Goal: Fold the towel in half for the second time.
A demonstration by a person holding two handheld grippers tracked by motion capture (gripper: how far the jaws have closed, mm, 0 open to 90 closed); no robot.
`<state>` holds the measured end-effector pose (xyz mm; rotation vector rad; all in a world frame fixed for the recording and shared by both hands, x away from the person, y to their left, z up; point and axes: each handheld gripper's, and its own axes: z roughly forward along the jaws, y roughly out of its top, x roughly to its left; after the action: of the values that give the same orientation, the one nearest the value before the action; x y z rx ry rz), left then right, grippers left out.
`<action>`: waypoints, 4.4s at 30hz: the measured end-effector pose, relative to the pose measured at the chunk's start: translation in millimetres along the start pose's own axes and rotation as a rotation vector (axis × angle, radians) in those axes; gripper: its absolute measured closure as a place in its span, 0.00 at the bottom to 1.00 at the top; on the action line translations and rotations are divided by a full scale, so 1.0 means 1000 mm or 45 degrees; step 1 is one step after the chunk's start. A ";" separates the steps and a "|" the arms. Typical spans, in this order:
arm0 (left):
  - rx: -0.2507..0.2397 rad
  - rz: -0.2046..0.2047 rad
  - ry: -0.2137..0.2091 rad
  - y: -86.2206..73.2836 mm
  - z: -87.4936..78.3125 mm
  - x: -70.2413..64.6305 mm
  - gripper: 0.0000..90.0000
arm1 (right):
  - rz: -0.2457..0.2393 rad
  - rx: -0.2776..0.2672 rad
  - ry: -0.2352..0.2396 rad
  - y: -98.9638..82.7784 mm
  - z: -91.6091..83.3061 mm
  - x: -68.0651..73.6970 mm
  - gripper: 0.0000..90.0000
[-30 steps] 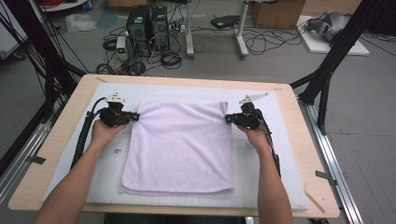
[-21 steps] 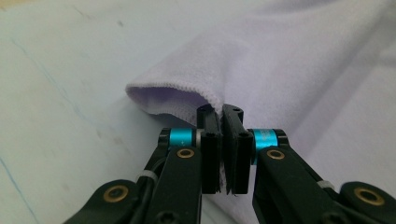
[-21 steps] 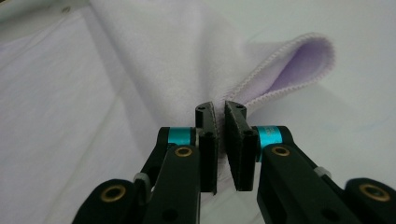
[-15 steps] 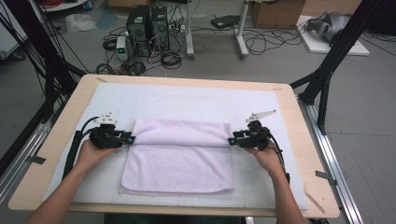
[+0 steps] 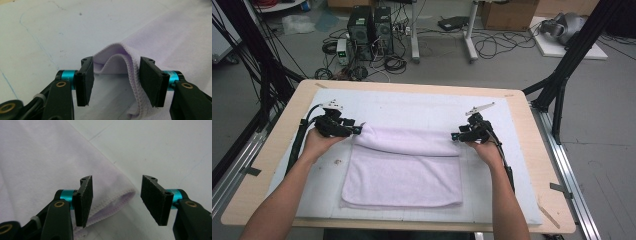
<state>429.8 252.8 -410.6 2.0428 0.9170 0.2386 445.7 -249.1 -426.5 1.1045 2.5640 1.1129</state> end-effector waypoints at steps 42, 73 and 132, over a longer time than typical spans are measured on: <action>0.072 0.150 -0.118 -0.082 -0.046 -0.048 0.68 | -0.210 -0.207 0.294 -0.036 -0.074 0.078 0.77; 0.108 0.105 -0.148 -0.005 -0.004 -0.027 0.97 | -0.083 -0.056 0.334 -0.009 -0.016 0.042 0.95; 0.166 0.363 -0.295 -0.086 -0.051 -0.111 0.74 | -0.385 -0.032 0.425 -0.085 -0.044 0.136 0.72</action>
<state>282.5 240.1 -428.1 2.2645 0.5095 0.0935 282.2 -221.8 -431.7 0.5315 2.8259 1.3360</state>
